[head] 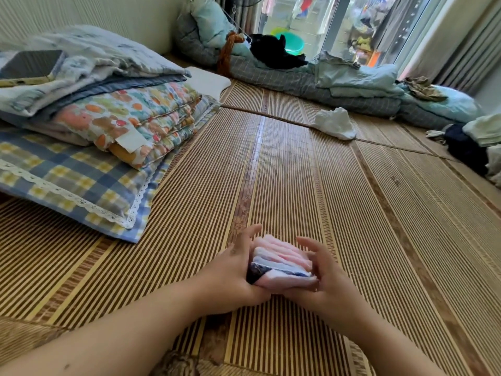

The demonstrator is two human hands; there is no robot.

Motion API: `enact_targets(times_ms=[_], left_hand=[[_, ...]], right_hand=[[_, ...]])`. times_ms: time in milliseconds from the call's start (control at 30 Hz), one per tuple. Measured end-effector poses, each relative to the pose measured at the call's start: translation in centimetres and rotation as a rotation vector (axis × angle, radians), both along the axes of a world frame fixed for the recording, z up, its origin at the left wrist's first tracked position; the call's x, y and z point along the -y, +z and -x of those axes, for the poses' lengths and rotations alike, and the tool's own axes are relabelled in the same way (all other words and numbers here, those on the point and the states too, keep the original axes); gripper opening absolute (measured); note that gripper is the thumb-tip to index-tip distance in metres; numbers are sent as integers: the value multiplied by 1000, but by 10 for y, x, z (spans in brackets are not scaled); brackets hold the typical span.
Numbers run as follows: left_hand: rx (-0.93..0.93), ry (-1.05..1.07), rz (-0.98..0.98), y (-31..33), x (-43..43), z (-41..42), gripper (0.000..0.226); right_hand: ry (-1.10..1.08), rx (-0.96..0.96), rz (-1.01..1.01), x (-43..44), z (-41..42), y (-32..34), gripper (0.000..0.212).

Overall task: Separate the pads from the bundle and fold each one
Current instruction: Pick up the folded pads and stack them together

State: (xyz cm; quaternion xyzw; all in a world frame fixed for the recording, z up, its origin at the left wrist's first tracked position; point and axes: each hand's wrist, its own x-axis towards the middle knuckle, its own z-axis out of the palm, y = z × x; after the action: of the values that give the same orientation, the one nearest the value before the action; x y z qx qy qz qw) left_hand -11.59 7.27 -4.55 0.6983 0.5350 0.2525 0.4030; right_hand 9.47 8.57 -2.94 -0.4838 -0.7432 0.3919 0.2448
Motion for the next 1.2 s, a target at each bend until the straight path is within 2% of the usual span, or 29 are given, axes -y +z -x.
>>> enact_targets(times_ms=[67,133,200,300,367,533,667,733,833,933,1067,1200], left_hand=[[52,7,-39,-1,0,0,82],[91,35,-76,1,2,-2,73],[94,31,-56,2,3,-3,85],[-49,8,7,0,3,-3,108],[-97,-4,6,0,2,-5,110],[-142,-71,46,4,0,-8,112],[-149,-117,63,1,0,-9,109],[-45,-65,71,1,0,-8,94],[185,7,86,6,4,-10,71],[298,56,37,13,6,-11,76],[352,102,-148,30,13,-7,75],[484,138,-201,50,26,10,62]], right_hand=[[-1,-32,-53,1,1,0,63],[-23,-71,-87,1,3,-2,64],[-26,-104,-47,2,5,-3,72],[-33,-48,-23,3,6,-7,92],[-34,39,-22,2,6,-9,101],[47,76,7,3,10,-9,118],[134,90,-25,5,16,-12,120],[76,10,-41,5,16,-8,108],[-41,-211,-4,4,13,-3,84],[-178,-359,38,5,15,5,70],[-227,-287,-160,10,26,21,59],[-146,-269,-214,16,54,51,19]])
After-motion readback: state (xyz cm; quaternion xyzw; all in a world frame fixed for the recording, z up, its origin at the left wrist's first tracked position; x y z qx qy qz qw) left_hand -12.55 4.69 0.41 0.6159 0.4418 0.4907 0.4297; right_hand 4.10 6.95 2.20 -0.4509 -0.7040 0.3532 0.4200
